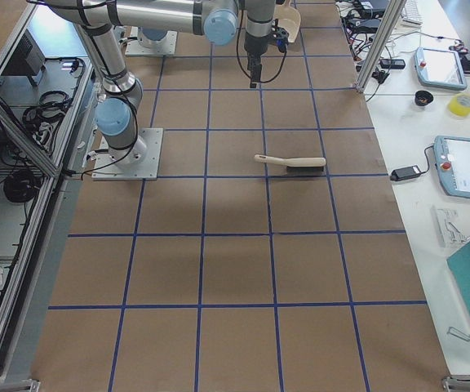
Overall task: Sweep and dump trash into bin
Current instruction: 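Lower the white dustpan onto the table with the left gripper while the right rises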
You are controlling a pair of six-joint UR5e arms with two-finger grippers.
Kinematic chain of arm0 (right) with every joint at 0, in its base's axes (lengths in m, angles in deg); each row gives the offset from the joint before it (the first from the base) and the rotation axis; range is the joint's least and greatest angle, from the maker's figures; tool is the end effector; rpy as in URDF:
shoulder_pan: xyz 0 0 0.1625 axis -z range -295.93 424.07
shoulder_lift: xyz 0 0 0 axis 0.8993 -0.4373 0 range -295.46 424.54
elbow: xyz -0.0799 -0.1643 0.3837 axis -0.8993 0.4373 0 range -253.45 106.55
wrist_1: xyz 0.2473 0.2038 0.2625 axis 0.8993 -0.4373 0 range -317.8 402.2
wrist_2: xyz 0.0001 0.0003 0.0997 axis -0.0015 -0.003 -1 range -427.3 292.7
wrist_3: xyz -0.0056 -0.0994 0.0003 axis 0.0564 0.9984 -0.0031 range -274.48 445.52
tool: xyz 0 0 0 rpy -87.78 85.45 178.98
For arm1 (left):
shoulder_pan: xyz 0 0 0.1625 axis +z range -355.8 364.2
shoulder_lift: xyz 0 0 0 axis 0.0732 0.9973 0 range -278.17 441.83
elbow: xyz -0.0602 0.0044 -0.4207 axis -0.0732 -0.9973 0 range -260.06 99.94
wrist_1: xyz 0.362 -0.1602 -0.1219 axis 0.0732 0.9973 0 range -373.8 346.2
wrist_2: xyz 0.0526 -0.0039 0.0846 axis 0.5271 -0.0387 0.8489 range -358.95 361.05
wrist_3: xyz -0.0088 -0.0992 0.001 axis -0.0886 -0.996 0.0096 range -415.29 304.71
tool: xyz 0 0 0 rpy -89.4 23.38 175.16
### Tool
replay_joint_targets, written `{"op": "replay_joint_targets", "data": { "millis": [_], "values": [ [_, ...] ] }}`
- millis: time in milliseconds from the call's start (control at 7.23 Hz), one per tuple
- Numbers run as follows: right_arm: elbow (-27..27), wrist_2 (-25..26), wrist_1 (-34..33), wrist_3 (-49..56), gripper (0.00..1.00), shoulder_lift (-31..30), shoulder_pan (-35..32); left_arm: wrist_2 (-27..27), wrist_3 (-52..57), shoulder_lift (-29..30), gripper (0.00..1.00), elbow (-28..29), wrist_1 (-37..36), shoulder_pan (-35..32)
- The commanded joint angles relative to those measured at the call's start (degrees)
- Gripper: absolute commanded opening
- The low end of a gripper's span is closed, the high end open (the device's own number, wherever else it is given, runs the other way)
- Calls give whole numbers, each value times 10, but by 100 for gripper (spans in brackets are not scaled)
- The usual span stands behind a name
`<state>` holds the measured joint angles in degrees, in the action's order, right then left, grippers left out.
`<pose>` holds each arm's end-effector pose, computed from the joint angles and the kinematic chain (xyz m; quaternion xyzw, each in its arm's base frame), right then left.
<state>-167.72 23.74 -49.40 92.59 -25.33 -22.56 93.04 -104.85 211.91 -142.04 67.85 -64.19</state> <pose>0.1026 -0.4936 0.4531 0.0324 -0.9991 -0.0251 0.0068 0.1556 -0.7453 0.2999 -0.5811 0.8130 0.0272 0.0247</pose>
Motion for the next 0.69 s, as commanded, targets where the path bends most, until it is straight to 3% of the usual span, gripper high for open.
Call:
{"op": "replay_joint_targets", "data": {
  "millis": [0, 553],
  "values": [
    [1, 0, 0, 0, 100, -2, -2, -18, -125, 24, 0, 5, 1, -1],
    [2, -2, 0, -1, 100, -3, -6, -47, -236, 20, 0, -16, 41, -17]
  ]
}}
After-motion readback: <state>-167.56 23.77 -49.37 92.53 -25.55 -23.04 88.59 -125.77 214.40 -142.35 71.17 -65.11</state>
